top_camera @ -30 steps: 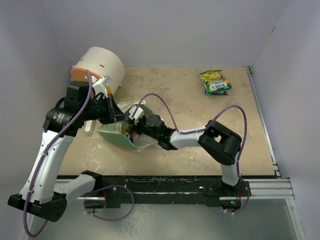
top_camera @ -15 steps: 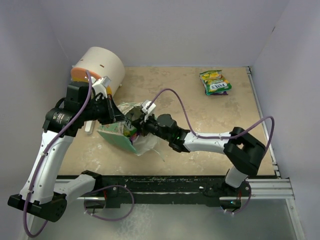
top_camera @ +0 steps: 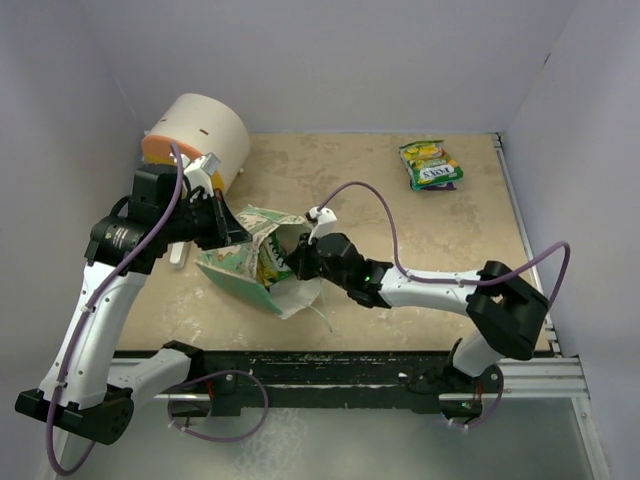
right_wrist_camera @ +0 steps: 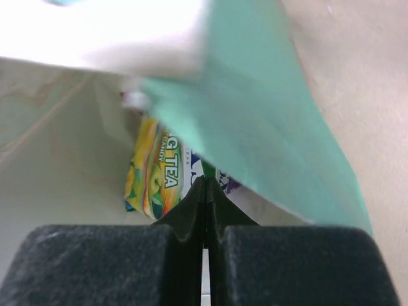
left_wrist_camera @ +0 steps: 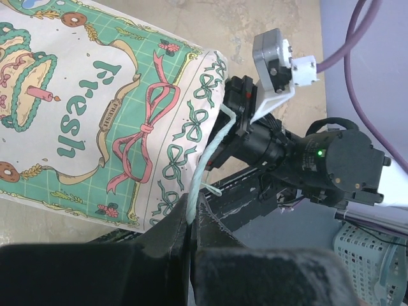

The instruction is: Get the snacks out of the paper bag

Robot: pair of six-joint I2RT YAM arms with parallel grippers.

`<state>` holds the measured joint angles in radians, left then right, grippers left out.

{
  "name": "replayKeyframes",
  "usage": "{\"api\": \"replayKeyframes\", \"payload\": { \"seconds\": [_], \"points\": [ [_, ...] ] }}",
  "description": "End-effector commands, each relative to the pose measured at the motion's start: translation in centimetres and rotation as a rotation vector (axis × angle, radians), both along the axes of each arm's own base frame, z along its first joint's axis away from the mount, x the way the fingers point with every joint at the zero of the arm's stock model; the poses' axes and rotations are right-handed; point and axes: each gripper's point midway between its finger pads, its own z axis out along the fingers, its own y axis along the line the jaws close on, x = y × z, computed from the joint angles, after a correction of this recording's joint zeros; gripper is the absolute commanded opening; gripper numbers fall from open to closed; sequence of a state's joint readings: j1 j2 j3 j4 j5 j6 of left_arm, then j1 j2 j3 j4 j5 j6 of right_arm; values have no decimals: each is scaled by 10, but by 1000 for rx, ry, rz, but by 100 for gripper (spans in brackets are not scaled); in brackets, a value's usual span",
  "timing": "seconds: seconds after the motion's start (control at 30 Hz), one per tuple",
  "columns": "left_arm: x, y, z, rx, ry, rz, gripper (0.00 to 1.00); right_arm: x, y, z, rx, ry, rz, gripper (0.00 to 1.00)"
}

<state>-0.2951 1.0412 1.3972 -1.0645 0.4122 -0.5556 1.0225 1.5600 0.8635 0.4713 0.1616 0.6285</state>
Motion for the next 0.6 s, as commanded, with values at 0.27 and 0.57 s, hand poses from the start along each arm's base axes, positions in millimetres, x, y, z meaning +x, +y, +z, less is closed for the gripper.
{"api": "replayKeyframes", "payload": {
  "seconds": [0.27, 0.57],
  "points": [
    [2, -2, 13, -19, -58, -11, 0, 23, -10, -31, -29, 184, -280, 17],
    [3, -3, 14, -21, -63, -15, 0, 16, -7, -53, -25, 268, -292, 54]
  ]
}}
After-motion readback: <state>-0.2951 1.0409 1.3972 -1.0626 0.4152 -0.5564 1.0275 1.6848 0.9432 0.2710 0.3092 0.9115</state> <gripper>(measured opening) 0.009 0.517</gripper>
